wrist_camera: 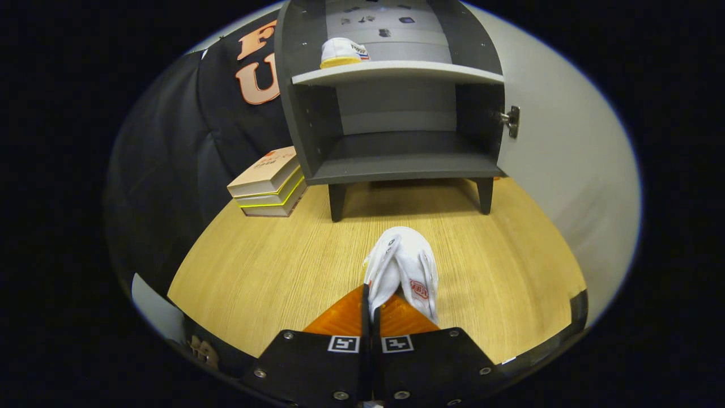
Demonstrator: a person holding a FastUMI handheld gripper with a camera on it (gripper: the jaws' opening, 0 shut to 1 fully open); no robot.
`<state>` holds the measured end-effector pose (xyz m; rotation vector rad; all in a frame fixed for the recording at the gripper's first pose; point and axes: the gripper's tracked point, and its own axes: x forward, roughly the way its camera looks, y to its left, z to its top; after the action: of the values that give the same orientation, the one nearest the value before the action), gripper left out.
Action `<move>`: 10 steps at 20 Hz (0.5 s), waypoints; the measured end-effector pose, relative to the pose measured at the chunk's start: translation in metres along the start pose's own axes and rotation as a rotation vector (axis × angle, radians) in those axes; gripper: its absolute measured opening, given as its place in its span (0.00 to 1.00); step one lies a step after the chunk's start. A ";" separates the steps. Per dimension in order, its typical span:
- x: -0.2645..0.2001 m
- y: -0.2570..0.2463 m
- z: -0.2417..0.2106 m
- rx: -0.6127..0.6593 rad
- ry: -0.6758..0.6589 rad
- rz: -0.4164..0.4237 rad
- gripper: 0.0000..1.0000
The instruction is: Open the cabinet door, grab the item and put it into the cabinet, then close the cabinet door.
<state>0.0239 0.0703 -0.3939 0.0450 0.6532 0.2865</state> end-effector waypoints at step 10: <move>-0.087 -0.015 0.129 -0.068 -0.182 -0.013 0.00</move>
<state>0.0404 0.0380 -0.2421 0.0019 0.4629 0.2879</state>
